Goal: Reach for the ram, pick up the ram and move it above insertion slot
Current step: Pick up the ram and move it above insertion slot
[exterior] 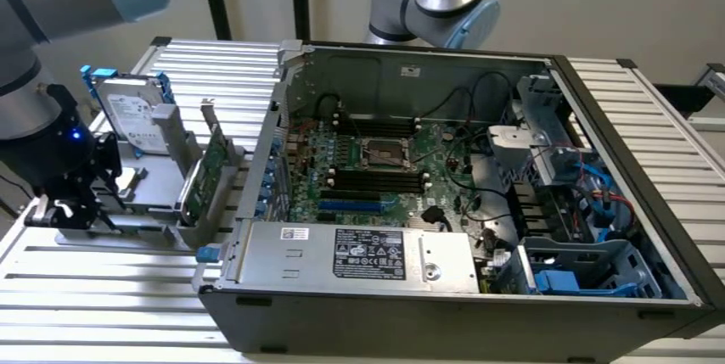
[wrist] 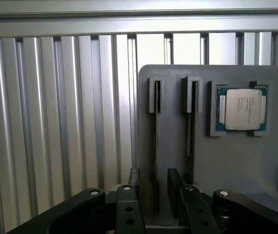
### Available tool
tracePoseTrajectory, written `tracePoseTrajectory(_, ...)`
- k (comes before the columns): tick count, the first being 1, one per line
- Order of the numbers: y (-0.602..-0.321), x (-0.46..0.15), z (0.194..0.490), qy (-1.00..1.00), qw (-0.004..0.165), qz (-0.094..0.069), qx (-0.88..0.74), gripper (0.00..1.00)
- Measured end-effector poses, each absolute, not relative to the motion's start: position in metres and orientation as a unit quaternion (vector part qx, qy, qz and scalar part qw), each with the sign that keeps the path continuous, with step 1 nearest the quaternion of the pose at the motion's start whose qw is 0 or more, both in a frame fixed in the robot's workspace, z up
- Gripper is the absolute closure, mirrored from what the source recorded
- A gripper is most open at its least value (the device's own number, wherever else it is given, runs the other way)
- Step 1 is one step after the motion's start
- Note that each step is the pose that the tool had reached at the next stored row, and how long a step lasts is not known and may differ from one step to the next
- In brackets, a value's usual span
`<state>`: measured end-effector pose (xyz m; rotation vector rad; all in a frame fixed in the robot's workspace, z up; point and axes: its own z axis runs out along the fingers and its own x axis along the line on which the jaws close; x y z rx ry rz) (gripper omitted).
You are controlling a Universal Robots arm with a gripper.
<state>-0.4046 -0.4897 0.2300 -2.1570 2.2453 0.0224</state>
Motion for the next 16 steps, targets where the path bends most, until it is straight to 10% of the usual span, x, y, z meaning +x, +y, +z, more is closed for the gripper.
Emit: tracePoseTrajectory(16,-0.486,-0.405,0.204,0.721,0.015,0.008,-0.693,0.64)
